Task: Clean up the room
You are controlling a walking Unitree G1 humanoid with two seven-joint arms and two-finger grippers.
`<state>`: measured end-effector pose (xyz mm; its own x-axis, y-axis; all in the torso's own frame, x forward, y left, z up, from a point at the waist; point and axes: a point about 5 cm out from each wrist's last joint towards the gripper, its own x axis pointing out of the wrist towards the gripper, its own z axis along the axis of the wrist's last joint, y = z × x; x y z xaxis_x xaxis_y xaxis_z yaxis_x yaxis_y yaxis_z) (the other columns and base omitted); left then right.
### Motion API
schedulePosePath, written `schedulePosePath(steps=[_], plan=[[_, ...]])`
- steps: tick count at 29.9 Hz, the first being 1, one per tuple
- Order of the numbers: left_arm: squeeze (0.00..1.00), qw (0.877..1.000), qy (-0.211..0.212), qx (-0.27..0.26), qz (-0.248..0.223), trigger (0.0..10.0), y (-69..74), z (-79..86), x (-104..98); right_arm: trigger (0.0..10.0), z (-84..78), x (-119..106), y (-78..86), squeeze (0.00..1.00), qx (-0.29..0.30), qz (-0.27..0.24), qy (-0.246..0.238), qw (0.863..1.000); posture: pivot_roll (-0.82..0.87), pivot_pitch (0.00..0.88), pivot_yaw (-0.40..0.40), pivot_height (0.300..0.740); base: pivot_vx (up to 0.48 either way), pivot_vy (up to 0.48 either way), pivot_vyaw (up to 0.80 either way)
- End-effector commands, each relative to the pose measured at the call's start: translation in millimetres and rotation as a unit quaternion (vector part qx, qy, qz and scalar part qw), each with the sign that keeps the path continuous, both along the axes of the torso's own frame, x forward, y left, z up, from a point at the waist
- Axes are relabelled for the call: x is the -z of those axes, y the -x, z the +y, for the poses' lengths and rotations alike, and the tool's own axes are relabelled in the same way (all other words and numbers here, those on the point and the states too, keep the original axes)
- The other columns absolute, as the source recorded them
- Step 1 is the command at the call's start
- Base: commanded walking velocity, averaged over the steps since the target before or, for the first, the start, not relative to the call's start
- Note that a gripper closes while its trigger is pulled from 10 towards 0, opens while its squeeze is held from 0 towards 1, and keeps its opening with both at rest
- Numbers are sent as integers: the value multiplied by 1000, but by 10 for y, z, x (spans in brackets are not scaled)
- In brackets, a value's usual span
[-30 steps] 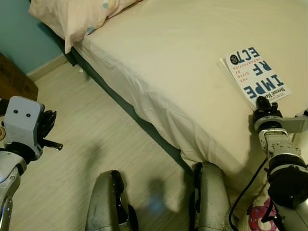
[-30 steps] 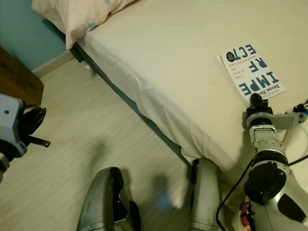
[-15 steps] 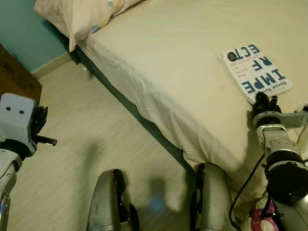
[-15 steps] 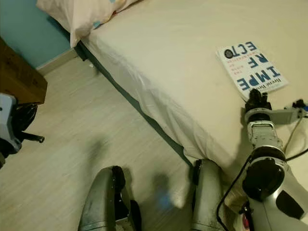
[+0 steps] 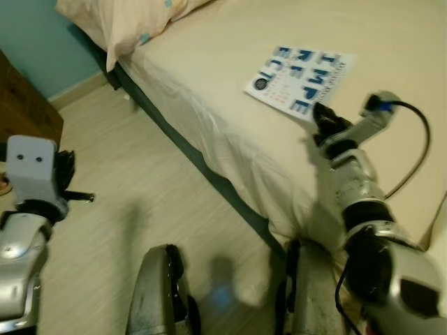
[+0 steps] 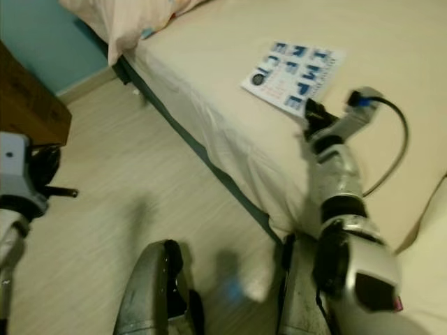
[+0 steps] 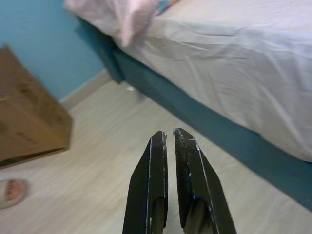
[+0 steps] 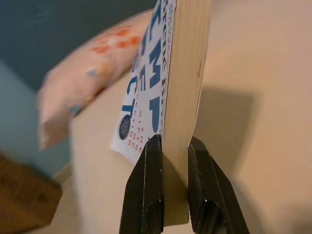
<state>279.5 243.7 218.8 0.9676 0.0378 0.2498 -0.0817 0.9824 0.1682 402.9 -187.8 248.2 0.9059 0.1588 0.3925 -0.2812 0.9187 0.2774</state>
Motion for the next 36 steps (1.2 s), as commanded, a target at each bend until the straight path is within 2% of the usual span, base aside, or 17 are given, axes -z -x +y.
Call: schedulePosePath(steps=[1,3,7,8,10,11,12,13,14,16,20,26,33,36], plan=[[0,1000,12,-14,24,10000,-6,11,115,10000,37,-25,67,0,9,-26,16,999,53,278,58,500,0,0,0],[0,1000,12,-14,24,10000,-6,11,115,10000,37,-25,67,0,9,-26,16,999,53,278,58,500,0,0,0],[0,999,26,-6,35,10000,-89,-101,159,10000,126,-56,151,0,9,-41,-17,999,23,242,59,500,0,0,0],[0,999,30,-7,44,10000,-142,-162,202,10000,144,22,187,0,15,-23,-24,999,-5,210,59,500,0,0,0],[0,999,30,-7,44,10000,-142,-162,202,10000,144,22,187,0,15,-23,-24,999,-5,210,59,500,0,0,0],[0,998,32,-8,50,10000,-181,-211,243,10000,143,128,215,0,34,-2,-4,999,-16,194,64,500,0,0,0],[0,998,32,-8,50,10000,-181,-211,243,10000,143,128,215,0,34,-2,-4,999,-16,194,64,500,0,0,0],[0,998,39,-17,51,10000,-205,-240,284,10000,160,233,268,0,52,11,33,998,-31,172,69,500,0,0,0],[0,998,39,-17,51,10000,-205,-240,284,10000,160,233,268,0,52,11,33,998,-31,172,69,500,0,0,0],[0,996,53,-27,59,10000,-219,-282,400,10000,212,439,402,0,77,29,123,989,-51,152,69,500,0,0,0],[0,996,58,-31,65,10000,-208,-316,495,10000,232,579,493,0,89,49,159,982,-58,142,60,500,0,0,0],[0,996,58,-48,56,10000,-168,-371,591,10000,199,764,599,0,97,64,176,978,-64,108,22,509,0,0,0],[0,996,53,-54,53,10000,-143,-417,623,10000,165,757,599,0,103,62,165,979,-66,102,6,524,0,0,0],[0,995,52,-69,53,10000,-124,-398,652,10000,204,759,578,0,93,67,170,979,-57,91,-6,534,0,0,0]])
